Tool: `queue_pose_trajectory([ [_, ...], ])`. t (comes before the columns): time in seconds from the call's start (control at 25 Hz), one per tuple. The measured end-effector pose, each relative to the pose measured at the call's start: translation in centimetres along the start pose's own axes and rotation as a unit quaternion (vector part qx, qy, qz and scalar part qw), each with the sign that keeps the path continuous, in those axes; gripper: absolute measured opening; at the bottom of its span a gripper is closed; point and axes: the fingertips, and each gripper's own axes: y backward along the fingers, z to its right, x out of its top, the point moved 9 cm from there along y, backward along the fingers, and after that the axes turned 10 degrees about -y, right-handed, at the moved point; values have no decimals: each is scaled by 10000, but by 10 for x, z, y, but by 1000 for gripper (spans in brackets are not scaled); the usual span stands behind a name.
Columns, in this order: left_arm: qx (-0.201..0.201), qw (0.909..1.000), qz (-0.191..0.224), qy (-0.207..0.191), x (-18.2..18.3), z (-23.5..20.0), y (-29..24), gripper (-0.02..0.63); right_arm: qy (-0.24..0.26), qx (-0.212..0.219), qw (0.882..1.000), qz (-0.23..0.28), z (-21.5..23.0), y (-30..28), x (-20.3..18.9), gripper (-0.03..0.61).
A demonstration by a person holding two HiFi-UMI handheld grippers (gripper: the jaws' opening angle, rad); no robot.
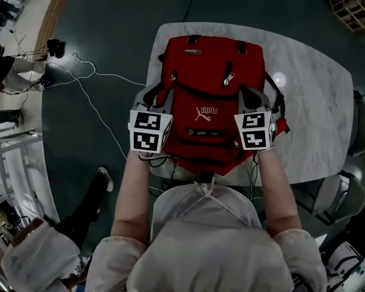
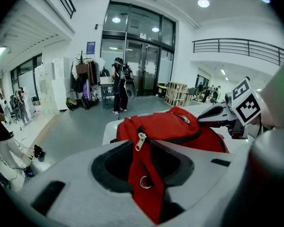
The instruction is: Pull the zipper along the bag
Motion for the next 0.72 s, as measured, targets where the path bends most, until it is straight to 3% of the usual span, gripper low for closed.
queue_pose_trajectory([
  [0.24,20,9983,577,22,20,38,33,97,-690,317,9954,591,0,46,-1,29],
  [0.4,-49,9937,1083,294,38,64,57,95,-867,467,9890,1102,-4,84,4,29],
  [0.56,-16,9856,1569,630,52,90,87,40,-1027,655,9781,1691,-11,128,7,28],
  [0.72,-70,9782,1960,675,63,115,112,20,-1294,813,9643,2164,-17,164,7,28],
])
